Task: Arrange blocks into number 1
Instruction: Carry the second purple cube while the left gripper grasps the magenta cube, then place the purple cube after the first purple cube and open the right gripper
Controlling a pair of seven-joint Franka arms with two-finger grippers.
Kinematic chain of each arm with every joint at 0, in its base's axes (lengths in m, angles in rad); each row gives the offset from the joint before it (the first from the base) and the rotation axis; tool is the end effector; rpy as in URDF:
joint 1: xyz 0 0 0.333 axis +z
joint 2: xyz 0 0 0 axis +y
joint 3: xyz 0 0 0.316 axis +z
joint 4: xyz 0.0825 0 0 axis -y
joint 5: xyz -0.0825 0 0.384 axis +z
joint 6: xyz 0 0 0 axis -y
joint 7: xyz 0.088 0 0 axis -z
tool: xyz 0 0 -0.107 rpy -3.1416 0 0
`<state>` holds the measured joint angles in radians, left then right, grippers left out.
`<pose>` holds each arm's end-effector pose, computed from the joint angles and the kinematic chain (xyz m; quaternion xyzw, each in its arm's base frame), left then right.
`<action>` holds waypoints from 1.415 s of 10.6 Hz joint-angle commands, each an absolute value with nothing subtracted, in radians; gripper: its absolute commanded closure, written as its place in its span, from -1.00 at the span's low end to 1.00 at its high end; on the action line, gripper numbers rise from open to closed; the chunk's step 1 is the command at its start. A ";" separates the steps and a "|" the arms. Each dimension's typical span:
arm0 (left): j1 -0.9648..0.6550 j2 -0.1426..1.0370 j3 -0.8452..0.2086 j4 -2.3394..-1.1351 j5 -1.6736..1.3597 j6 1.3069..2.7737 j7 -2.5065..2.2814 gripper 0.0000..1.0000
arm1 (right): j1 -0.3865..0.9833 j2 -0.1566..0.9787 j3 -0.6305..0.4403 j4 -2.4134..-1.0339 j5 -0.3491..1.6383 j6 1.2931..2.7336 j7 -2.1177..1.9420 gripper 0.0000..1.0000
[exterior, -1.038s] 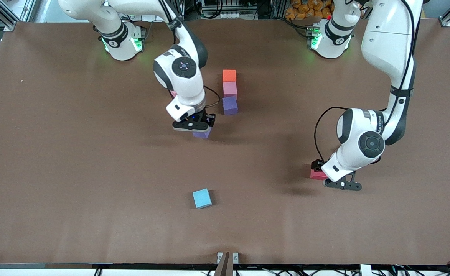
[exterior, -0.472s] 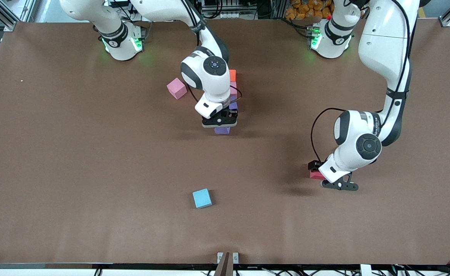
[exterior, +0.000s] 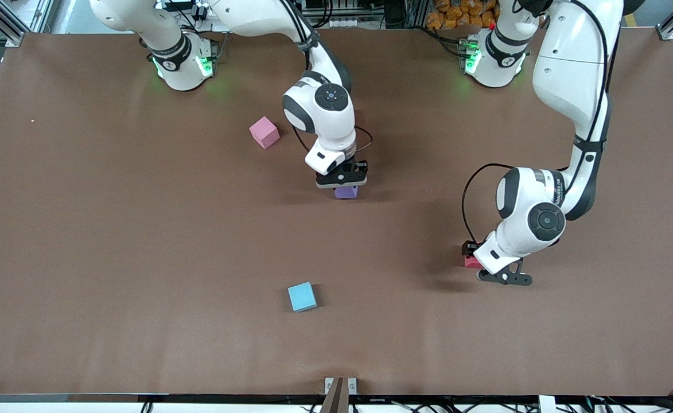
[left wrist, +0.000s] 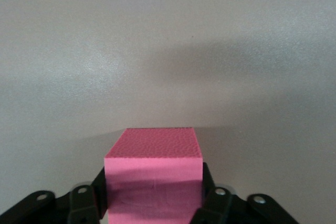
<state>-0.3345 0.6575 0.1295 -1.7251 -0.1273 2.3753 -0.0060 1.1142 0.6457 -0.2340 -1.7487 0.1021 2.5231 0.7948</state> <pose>0.6544 -0.1456 0.2063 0.9977 -0.0669 -0.0003 0.0046 0.4216 0.5338 0.2254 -0.9961 -0.0311 -0.0761 0.0313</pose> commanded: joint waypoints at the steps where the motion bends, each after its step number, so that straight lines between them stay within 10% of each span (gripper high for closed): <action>1: -0.351 0.666 0.146 -1.709 -0.182 2.384 -0.008 1.00 | 1.124 0.657 -0.239 -1.750 0.118 2.526 0.788 -0.14; 11: -0.373 0.658 0.138 -1.717 -0.249 2.384 -0.005 1.00 | 1.167 0.647 -0.238 -1.793 0.120 2.511 0.847 -0.30; 13: -0.374 0.658 0.137 -1.717 -0.249 2.384 -0.005 1.00 | 1.166 0.646 -0.230 -1.795 0.120 2.511 0.850 -1.00; 15: -0.374 0.657 0.137 -1.713 -0.249 2.384 -0.002 1.00 | 1.163 0.640 -0.230 -1.809 0.120 2.513 0.850 -1.00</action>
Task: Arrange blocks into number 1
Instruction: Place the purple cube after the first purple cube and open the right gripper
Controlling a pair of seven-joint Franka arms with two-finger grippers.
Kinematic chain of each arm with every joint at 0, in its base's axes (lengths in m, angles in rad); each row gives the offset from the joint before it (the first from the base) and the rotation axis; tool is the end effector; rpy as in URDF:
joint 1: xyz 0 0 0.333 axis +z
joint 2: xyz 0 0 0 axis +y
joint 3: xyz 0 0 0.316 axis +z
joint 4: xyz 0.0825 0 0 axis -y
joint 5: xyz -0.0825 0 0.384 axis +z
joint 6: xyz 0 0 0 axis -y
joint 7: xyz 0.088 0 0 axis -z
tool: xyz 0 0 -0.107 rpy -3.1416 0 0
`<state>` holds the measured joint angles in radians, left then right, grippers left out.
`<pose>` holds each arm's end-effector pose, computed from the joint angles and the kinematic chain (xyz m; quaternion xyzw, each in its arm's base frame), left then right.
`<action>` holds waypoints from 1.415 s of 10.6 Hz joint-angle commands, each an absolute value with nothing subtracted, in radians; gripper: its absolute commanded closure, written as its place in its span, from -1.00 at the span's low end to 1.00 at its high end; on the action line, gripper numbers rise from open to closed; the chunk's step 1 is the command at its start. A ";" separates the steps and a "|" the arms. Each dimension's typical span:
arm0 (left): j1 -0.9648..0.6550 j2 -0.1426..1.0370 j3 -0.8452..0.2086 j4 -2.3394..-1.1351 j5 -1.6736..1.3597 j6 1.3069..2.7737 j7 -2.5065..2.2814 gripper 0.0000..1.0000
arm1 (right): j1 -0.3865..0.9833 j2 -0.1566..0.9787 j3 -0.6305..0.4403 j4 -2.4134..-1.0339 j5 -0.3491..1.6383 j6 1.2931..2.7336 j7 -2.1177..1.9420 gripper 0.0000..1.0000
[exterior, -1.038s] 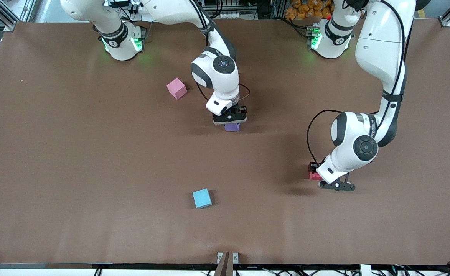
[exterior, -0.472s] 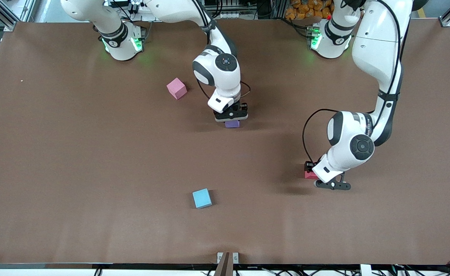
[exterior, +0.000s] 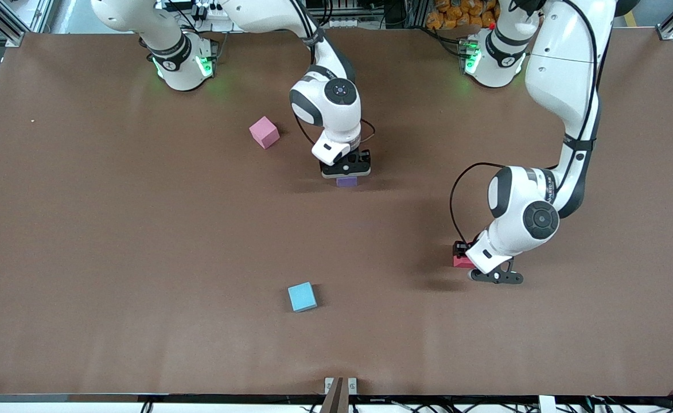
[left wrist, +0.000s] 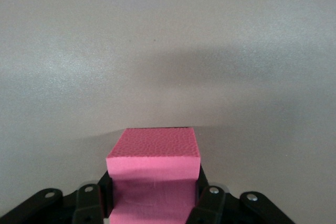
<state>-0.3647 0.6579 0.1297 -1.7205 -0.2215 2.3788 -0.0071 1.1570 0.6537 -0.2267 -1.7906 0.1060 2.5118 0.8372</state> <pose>0.6513 -0.1667 0.2083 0.9982 -0.0476 0.0003 0.0375 0.3880 0.5394 0.2011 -0.9980 -0.0305 -0.0543 0.0117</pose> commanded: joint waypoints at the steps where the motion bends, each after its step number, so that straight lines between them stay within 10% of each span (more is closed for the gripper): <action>1: -0.374 0.652 0.135 -1.710 -0.249 2.382 -0.002 1.00 | 1.157 0.624 -0.230 -1.810 0.120 2.511 0.851 -1.00; 7: -0.480 0.581 0.095 -1.723 -0.342 2.370 -0.204 1.00 | 1.020 0.314 -0.216 -2.026 0.118 2.510 0.850 -1.00; 15: -0.736 0.587 0.084 -1.712 -0.341 2.359 -0.601 1.00 | 0.669 0.037 -0.210 -1.984 0.110 2.021 0.645 -1.00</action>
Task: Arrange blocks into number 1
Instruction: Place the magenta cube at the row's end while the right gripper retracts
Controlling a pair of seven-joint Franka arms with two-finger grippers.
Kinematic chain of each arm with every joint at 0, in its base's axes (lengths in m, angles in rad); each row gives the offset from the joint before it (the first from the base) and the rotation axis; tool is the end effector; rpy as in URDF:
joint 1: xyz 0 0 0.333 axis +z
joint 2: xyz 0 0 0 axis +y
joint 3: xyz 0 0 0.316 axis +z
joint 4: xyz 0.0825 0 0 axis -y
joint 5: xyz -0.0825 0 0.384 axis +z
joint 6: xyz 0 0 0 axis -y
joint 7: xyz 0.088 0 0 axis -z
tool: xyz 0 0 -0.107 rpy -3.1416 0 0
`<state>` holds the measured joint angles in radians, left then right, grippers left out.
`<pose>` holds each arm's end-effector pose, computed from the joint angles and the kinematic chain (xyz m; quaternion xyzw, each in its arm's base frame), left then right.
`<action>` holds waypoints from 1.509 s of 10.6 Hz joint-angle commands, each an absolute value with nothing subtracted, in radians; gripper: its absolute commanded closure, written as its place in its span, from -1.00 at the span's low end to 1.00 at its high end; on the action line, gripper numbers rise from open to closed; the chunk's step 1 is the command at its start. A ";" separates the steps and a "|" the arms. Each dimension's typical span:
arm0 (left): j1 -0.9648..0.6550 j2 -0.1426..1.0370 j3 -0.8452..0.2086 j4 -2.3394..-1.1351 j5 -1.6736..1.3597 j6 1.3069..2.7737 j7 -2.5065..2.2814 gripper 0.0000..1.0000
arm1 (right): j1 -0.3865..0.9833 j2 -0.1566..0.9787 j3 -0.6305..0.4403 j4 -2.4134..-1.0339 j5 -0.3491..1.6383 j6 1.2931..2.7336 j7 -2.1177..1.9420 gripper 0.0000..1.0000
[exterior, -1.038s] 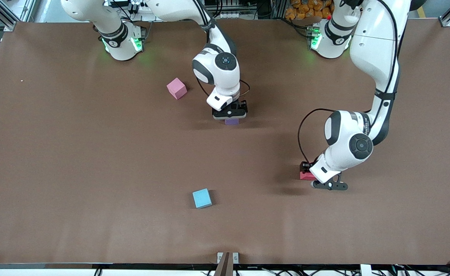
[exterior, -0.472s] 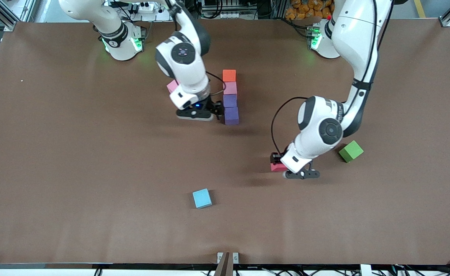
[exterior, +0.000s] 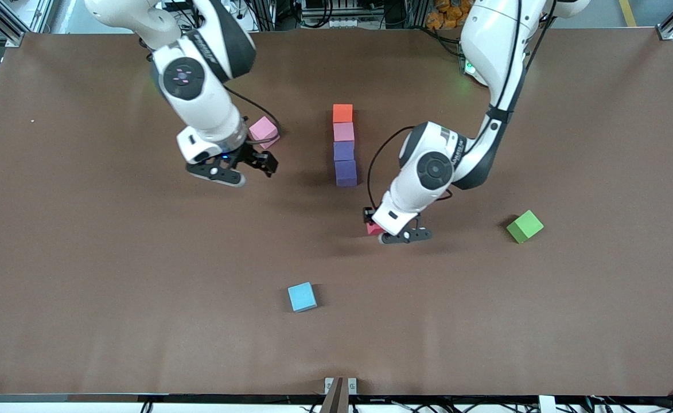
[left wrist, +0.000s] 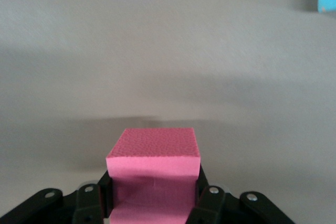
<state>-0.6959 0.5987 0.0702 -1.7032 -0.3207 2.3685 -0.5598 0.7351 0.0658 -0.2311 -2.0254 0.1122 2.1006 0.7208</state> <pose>0.5481 -0.4069 0.2528 0.9922 0.0711 -0.0246 0.0992 0.4925 0.2795 0.4185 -0.9899 0.1357 0.0189 0.0369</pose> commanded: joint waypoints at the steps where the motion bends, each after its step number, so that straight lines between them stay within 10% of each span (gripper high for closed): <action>1: -0.770 0.592 0.087 -1.712 -0.339 2.359 -0.623 1.00 | 0.629 0.038 -0.210 -1.933 0.109 1.956 0.576 -1.00; 8: -0.879 0.666 0.110 -1.689 -0.334 2.359 -0.681 1.00 | 0.215 0.052 -0.086 -1.723 0.100 1.744 0.096 -1.00; 14: -0.908 0.689 0.109 -1.687 -0.330 2.361 -0.690 1.00 | 0.117 0.012 -0.083 -1.683 -0.051 1.713 -0.037 -1.00; 15: -0.908 0.690 0.109 -1.687 -0.325 2.361 -0.686 0.42 | 0.098 0.020 -0.083 -1.649 -0.042 1.668 -0.035 -1.00; 16: -0.908 0.690 0.109 -1.689 -0.307 2.364 -0.683 -0.99 | 0.097 0.031 -0.084 -1.602 -0.041 1.608 -0.034 -1.00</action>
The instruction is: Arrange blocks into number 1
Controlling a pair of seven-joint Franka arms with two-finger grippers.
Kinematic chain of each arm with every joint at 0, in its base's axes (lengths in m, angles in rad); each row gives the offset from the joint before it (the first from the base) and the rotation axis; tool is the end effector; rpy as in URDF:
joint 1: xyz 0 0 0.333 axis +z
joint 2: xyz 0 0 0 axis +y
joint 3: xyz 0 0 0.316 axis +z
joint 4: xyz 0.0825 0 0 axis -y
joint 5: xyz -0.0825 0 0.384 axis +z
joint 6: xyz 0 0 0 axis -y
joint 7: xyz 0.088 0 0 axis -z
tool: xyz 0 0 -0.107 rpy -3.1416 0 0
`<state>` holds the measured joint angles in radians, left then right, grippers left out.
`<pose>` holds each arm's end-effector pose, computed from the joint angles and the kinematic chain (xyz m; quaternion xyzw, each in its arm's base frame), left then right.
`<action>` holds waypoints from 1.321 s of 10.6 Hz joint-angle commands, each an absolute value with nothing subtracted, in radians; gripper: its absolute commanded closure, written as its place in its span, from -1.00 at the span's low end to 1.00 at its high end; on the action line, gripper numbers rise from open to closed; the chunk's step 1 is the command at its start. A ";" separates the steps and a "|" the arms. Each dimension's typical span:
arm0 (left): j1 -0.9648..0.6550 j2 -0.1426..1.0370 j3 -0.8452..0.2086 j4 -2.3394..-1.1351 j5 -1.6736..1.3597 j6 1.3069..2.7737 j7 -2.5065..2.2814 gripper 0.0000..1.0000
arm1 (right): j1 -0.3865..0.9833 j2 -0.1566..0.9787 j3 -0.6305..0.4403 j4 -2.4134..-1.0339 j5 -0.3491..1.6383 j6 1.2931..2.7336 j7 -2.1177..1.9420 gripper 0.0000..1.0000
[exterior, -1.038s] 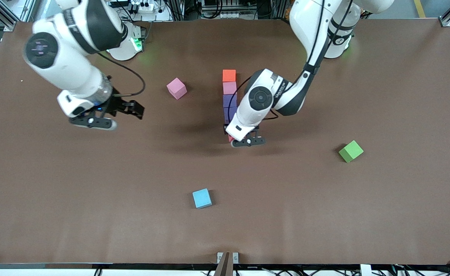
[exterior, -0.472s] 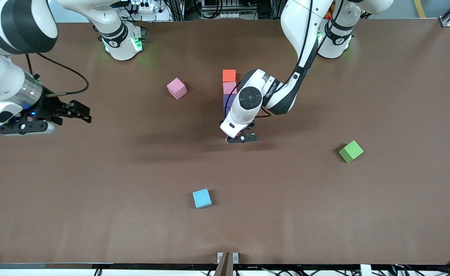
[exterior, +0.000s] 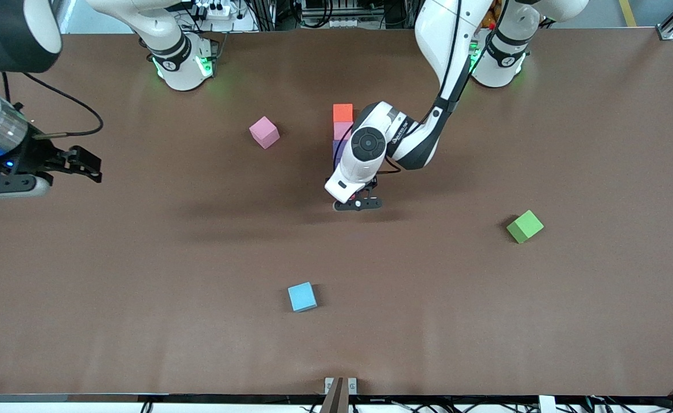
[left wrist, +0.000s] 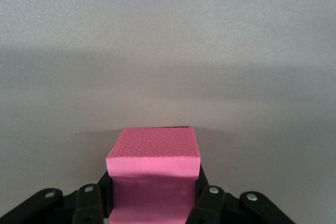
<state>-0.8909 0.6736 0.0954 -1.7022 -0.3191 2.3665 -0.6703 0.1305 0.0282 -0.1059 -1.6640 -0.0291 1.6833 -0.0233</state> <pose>0.4652 -0.4890 0.2030 0.9958 0.0414 -0.0551 0.0598 0.5694 0.0119 0.5743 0.9995 0.0257 -0.0044 0.0159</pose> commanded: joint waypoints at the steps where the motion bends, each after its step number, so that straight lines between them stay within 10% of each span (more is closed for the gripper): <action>1: -0.908 0.690 0.109 -1.687 -0.286 2.364 -0.684 -1.00 | 0.092 0.035 -0.084 -1.580 -0.040 1.591 -0.034 -1.00; 14: -0.478 0.223 0.187 -1.641 -0.089 2.051 -0.554 -1.00 | 0.086 0.064 -0.084 -1.539 -0.043 1.591 -0.035 -1.00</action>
<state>-0.5659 0.3081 0.2298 -1.6109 -0.1154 2.1063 -0.6132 0.0941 0.0451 -0.0984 -1.5734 -0.0293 1.6096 -0.0279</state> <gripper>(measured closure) 0.000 0.000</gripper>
